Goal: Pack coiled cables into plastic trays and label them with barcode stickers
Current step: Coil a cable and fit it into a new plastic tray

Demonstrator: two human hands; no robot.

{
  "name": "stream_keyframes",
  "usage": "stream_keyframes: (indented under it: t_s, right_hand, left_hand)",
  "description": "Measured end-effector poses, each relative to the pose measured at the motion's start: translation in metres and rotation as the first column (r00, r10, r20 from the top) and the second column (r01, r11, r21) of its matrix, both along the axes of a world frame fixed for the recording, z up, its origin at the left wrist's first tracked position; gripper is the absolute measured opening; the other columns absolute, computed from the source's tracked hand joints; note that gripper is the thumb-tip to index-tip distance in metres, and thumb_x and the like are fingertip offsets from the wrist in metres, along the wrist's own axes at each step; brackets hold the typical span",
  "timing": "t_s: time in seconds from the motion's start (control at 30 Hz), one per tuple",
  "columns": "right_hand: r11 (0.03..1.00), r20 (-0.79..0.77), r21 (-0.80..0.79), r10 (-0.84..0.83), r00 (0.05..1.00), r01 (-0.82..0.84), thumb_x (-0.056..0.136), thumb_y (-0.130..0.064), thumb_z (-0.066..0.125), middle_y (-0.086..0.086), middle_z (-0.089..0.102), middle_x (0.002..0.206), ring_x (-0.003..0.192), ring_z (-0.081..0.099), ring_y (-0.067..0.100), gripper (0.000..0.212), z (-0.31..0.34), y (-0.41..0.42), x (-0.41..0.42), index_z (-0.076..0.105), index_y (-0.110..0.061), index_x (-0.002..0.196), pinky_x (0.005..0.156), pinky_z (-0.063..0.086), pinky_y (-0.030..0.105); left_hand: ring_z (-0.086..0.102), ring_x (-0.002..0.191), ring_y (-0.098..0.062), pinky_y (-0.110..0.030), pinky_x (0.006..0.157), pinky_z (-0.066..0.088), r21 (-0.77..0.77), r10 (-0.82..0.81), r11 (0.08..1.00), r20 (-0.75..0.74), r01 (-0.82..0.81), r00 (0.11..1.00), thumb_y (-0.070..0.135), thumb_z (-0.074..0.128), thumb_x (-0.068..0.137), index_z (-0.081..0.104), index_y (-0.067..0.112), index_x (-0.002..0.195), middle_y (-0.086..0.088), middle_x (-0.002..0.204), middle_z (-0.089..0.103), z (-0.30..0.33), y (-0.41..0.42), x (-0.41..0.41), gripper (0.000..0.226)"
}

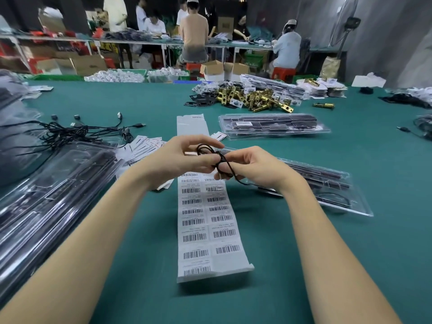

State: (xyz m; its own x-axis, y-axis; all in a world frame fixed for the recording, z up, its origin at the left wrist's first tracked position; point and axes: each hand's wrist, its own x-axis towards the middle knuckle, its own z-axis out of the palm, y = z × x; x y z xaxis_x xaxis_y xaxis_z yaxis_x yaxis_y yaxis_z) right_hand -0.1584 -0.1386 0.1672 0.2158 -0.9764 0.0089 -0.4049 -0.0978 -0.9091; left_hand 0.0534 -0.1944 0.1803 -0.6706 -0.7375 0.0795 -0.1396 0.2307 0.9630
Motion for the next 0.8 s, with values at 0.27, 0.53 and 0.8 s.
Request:
stream_keyframes:
  t_s: [0.27,0.53,0.8]
  right_hand:
    - [0.996,0.123,0.084,-0.045,0.991,0.035,0.088,-0.036,0.073,0.016,0.077,0.094,0.091,0.074,0.020,0.031,-0.001,0.001,-0.010,0.068,-0.009,0.101,0.088,0.045,0.037]
    - [0.992,0.154,0.103,-0.093,0.984,0.077,0.107,-0.043,0.041,0.005,0.077,0.105,0.093,0.074,0.022,0.041,0.002,0.002,-0.014,0.070,-0.015,0.111,0.083,0.058,0.028]
    - [0.993,0.349,0.046,-0.116,0.930,0.107,0.097,-0.010,0.064,0.014,0.075,0.109,0.100,0.072,0.028,0.026,0.008,0.008,-0.019,0.061,-0.015,0.123,0.091,0.058,0.035]
  left_hand:
    - [0.069,0.106,-0.027,-0.032,0.095,0.055,-0.090,-0.135,0.987,0.011,0.136,0.991,0.007,0.069,0.091,0.066,0.017,0.126,-0.012,0.113,0.073,-0.004,0.002,0.000,0.037]
    - [0.074,0.087,-0.020,-0.026,0.082,0.057,-0.177,0.124,0.972,-0.173,-0.155,0.977,0.006,0.076,0.086,0.075,0.009,0.104,-0.008,0.095,0.077,-0.016,0.005,-0.019,0.018]
    - [0.076,0.085,-0.024,-0.020,0.073,0.057,0.194,0.292,0.950,-0.279,-0.244,0.915,0.013,0.068,0.093,0.074,0.005,0.099,-0.013,0.092,0.077,-0.016,0.010,-0.032,0.011]
